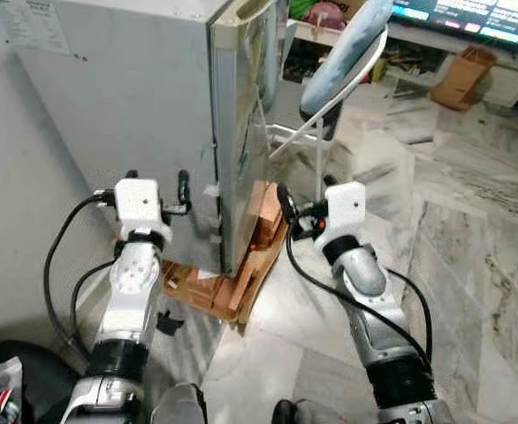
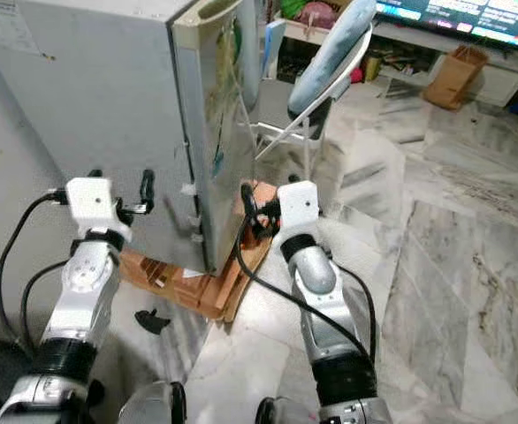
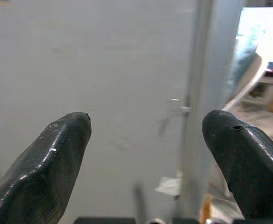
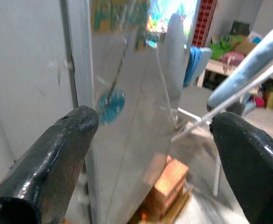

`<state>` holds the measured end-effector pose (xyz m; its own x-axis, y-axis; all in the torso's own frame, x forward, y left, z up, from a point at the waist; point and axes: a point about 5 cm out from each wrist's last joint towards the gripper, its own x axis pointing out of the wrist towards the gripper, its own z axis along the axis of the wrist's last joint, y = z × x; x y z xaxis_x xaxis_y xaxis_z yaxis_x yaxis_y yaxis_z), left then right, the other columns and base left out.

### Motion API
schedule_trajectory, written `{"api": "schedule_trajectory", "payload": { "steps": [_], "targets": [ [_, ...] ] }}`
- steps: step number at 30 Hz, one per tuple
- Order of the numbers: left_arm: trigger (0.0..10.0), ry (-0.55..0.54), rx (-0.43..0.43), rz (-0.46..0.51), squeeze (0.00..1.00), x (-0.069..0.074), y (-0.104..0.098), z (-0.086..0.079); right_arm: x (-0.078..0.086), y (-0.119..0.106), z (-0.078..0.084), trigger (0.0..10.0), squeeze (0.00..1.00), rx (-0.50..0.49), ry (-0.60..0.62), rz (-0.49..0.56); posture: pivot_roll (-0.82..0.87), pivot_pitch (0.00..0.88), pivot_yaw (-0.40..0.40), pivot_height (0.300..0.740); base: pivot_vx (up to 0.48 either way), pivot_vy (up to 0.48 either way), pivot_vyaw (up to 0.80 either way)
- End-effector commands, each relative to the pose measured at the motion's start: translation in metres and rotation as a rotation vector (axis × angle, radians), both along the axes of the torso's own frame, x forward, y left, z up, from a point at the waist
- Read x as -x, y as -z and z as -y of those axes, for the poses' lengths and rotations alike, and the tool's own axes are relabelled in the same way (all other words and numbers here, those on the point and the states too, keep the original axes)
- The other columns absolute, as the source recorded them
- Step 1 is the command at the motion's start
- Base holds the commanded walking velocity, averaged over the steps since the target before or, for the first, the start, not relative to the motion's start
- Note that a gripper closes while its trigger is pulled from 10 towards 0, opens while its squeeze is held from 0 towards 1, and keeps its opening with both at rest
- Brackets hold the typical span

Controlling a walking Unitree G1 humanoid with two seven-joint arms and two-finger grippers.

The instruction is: Restocking fridge

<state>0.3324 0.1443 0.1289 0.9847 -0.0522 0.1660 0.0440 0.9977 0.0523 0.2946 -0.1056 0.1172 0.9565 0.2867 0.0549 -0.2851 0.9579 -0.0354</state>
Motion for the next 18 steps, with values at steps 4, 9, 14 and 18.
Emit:
{"api": "schedule_trajectory", "payload": {
  "steps": [4, 9, 14, 18],
  "targets": [
    [10.0, 0.068, 0.010, 0.000, 0.00, -0.010, -0.006, 0.015, 0.013, 0.000, 0.015, 10.0, 0.00, 0.001, 0.029, -0.016, 0.07, 0.072, -0.057, 0.740, 0.000, 0.000, 0.00],
    [10.0, 0.140, 0.033, -0.010, 0.00, -0.020, -0.009, 0.032, 0.028, 0.005, 0.027, 10.0, 0.00, 0.027, 0.059, -0.037, 0.03, 0.083, -0.042, 0.740, 0.000, 0.000, 0.00],
    [10.0, 0.238, 0.073, -0.020, 0.00, -0.026, -0.015, 0.052, 0.030, 0.002, 0.026, 10.0, 0.00, 0.022, 0.064, -0.038, 0.02, 0.095, -0.033, 0.740, 0.000, 0.000, 0.00],
    [10.0, 0.280, 0.078, -0.015, 0.00, -0.032, -0.021, 0.065, 0.035, 0.000, 0.026, 10.0, 0.00, 0.009, 0.069, -0.042, 0.01, 0.101, -0.027, 0.740, 0.000, 0.000, 0.00]
  ]
}}
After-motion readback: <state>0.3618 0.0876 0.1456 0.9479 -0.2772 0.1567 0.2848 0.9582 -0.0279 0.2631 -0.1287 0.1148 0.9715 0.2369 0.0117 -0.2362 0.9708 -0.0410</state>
